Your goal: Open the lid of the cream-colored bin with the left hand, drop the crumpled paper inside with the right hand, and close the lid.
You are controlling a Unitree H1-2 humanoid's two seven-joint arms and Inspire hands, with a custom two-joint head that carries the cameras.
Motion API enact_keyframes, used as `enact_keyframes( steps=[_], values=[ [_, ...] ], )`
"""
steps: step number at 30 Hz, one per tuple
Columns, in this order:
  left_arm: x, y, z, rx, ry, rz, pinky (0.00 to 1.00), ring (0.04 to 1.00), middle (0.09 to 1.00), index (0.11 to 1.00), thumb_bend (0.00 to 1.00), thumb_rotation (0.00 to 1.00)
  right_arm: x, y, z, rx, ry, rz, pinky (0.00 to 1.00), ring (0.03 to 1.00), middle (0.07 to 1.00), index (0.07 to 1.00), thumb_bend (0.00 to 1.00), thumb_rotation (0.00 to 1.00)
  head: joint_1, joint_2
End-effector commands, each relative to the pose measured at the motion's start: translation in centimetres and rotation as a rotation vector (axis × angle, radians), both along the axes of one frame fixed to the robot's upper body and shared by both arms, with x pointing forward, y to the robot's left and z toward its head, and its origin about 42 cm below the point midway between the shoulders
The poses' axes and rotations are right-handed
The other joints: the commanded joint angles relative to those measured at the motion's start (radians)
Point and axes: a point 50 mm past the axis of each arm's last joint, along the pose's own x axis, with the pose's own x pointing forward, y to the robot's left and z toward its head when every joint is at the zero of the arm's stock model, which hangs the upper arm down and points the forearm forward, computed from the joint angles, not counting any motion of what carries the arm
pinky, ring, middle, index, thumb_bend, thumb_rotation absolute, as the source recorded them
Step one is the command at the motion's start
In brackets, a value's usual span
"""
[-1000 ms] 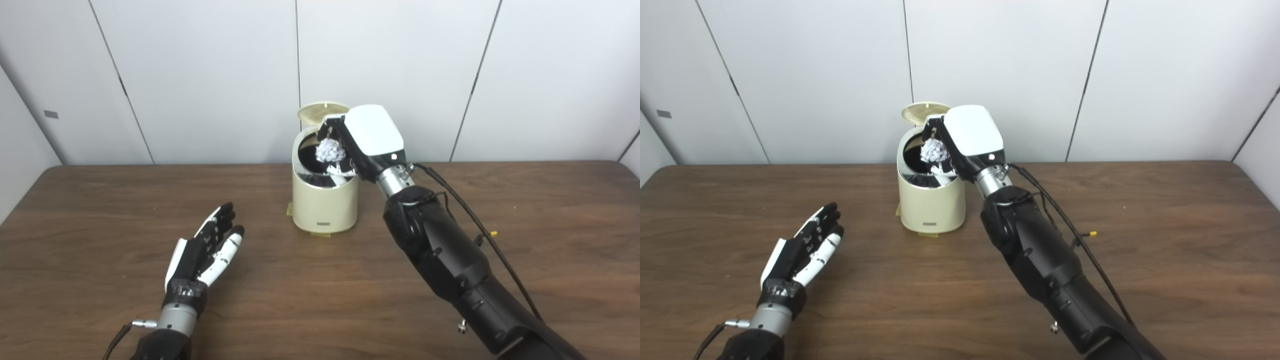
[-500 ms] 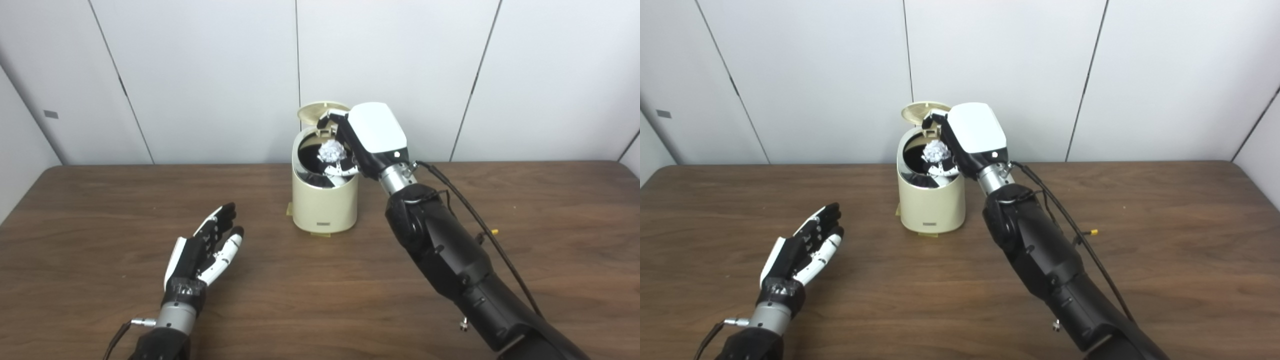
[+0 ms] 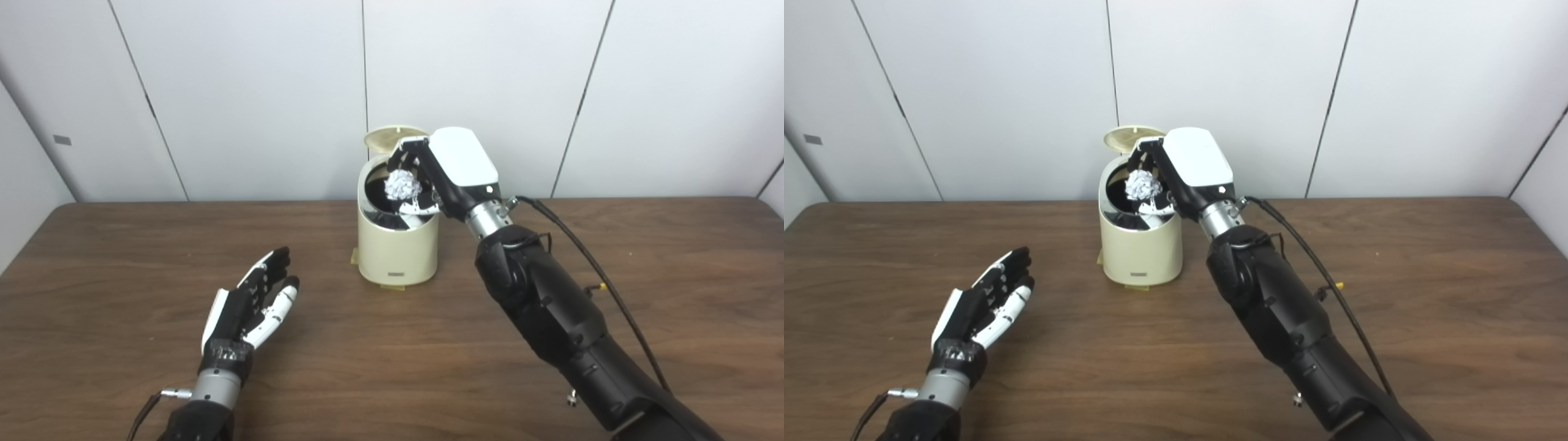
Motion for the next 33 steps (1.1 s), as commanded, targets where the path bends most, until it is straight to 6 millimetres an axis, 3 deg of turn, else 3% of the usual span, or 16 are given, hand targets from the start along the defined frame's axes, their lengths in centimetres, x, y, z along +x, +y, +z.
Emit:
enact_keyframes(
  steps=[1, 15, 18, 20, 21, 22, 25, 27, 29, 30, 33],
  values=[
    [0.89, -0.35, 1.59, 0.003, -0.085, -0.008, 1.00, 0.927, 0.912, 0.921, 0.32, 0.43, 0.37, 0.17, 2.18, 0.016, -0.063, 0.033, 0.31, 0.380, 0.484, 0.518, 0.52, 0.00, 0.000, 0.001],
    [0.91, -0.44, 1.69, -0.005, -0.087, -0.007, 1.00, 0.928, 0.909, 0.930, 0.33, 0.42, 0.47, 0.13, 2.04, -0.041, -0.075, -0.003, 0.32, 0.379, 0.494, 0.556, 0.51, 0.00, 0.001, 0.001],
    [0.92, -0.47, 1.65, -0.005, -0.088, -0.007, 1.00, 0.925, 0.908, 0.927, 0.33, 0.40, 0.48, 0.20, 1.98, -0.041, -0.075, -0.010, 0.25, 0.433, 0.476, 0.524, 0.52, 0.00, 0.001, 0.001],
    [0.93, -0.46, 1.65, 0.001, -0.084, -0.004, 1.00, 0.926, 0.907, 0.929, 0.34, 0.41, 0.50, 0.28, 1.95, -0.018, -0.055, -0.008, 0.15, 0.262, 0.477, 0.500, 0.53, 0.00, 0.002, 0.002],
    [0.93, -0.46, 1.65, 0.001, -0.083, -0.003, 1.00, 0.925, 0.904, 0.928, 0.35, 0.42, 0.52, 0.30, 1.94, -0.008, -0.047, -0.006, 0.10, 0.176, 0.339, 0.582, 0.79, 0.04, 0.002, 0.002],
    [0.93, -0.46, 1.67, 0.002, -0.083, -0.003, 1.00, 0.924, 0.903, 0.928, 0.35, 0.42, 0.55, 0.33, 1.93, 0.001, -0.039, -0.006, 0.08, 0.147, 0.292, 0.610, 0.88, 0.05, 0.002, 0.002],
    [0.97, -0.47, 1.71, 0.004, -0.083, -0.001, 1.00, 0.923, 0.903, 0.930, 0.35, 0.42, 0.62, 0.41, 1.92, 0.010, -0.034, -0.007, 0.05, 0.103, 0.214, 0.659, 0.99, 0.04, 0.003, 0.002],
    [1.03, -0.56, 1.71, -0.005, -0.087, 0.000, 1.00, 0.911, 0.898, 0.923, 0.35, 0.41, 0.62, 0.42, 1.96, -0.014, -0.052, -0.020, 0.04, 0.096, 0.284, 0.666, 1.00, 0.06, 0.002, 0.002],
    [1.11, -0.62, 1.64, -0.011, -0.087, -0.001, 1.00, 0.905, 0.895, 0.919, 0.35, 0.40, 0.60, 0.34, 1.98, -0.046, -0.074, -0.031, 0.08, 0.162, 0.535, 0.673, 1.00, 0.08, 0.000, 0.001],
    [1.14, -0.64, 1.58, -0.011, -0.085, -0.003, 1.00, 0.910, 0.903, 0.922, 0.35, 0.40, 0.61, 0.29, 1.97, -0.064, -0.083, -0.037, 0.21, 0.368, 0.644, 0.675, 1.00, 0.11, 0.000, 0.001],
    [1.22, -0.76, 1.49, -0.013, -0.084, -0.007, 1.00, 0.914, 0.914, 0.926, 0.36, 0.41, 0.61, 0.09, 1.97, -0.094, -0.090, -0.045, 0.42, 0.618, 0.720, 0.682, 1.00, 0.16, -0.002, 0.000]
  ],
)
